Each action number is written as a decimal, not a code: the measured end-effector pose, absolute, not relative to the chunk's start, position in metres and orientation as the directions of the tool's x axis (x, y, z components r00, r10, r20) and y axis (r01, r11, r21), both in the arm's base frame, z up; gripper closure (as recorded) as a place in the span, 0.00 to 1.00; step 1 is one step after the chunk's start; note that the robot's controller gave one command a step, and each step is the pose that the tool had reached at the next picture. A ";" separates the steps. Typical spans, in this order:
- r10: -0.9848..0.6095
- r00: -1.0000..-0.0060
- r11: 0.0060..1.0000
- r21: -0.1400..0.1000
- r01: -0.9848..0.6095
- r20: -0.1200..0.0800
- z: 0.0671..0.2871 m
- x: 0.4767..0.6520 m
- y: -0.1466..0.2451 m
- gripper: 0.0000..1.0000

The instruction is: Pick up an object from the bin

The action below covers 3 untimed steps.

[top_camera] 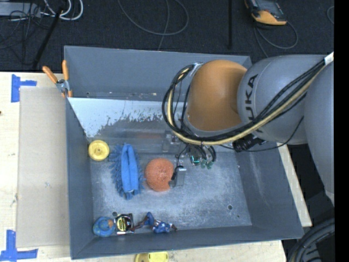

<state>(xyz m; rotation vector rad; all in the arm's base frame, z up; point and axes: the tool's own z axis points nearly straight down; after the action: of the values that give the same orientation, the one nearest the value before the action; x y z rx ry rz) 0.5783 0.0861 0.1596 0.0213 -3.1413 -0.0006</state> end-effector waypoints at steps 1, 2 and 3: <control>0.022 -1.000 1.000 0.001 0.022 -0.003 0.141 0.609 0.097 0.00; -0.057 -0.998 0.998 0.000 -0.057 -0.002 0.090 0.584 0.092 0.00; -0.104 -0.995 0.995 0.000 -0.104 -0.002 0.083 0.614 0.095 1.00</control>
Offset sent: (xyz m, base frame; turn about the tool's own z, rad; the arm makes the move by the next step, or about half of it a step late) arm 0.0002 0.0030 -0.0756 -0.0470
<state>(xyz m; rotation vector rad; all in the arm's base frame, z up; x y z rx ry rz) 0.6137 0.0952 0.0832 0.1641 -3.1392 -0.0007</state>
